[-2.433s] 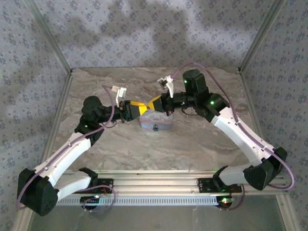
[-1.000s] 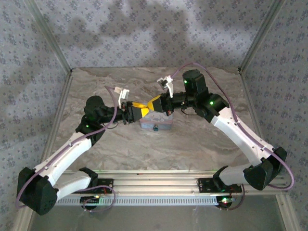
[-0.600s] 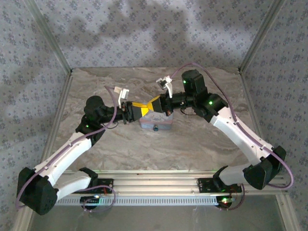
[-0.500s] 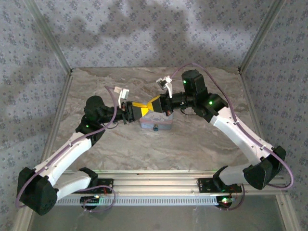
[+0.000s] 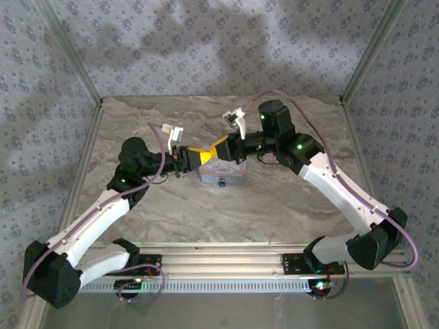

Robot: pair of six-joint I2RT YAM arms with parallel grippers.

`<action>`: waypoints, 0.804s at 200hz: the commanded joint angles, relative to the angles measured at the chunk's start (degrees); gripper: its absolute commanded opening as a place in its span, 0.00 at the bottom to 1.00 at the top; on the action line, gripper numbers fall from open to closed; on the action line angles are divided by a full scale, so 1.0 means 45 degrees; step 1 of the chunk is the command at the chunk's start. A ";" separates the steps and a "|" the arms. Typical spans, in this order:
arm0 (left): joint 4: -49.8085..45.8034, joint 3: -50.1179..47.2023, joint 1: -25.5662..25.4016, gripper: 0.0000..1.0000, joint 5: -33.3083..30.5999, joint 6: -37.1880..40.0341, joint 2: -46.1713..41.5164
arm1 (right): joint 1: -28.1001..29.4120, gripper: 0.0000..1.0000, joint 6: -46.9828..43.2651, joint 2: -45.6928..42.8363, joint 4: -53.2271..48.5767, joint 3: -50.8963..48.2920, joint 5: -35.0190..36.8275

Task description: Unlock a padlock with a key

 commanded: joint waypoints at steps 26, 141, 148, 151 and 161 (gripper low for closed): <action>-0.1434 0.0198 0.0021 0.00 -0.0815 0.1181 -0.0649 | -0.0569 0.52 0.0826 -0.1054 0.0322 -0.0531 0.2130; -0.5927 0.0061 0.2090 0.00 -0.3562 0.2602 0.0679 | -0.3473 0.57 0.4537 -0.0144 -0.1696 -0.3032 0.6556; -0.5899 -0.0029 0.2151 0.00 -0.3596 0.2644 0.0896 | -0.3324 0.57 0.4540 -0.0031 -0.1525 -0.3224 0.6664; -0.5875 -0.0065 0.2172 0.00 -0.3613 0.2664 0.0999 | -0.3228 0.57 0.4552 0.0011 -0.1435 -0.3323 0.6744; -0.5839 -0.0181 0.2228 0.00 -0.3780 0.2714 0.1332 | -0.2864 0.57 0.4541 0.0146 -0.1081 -0.3726 0.7112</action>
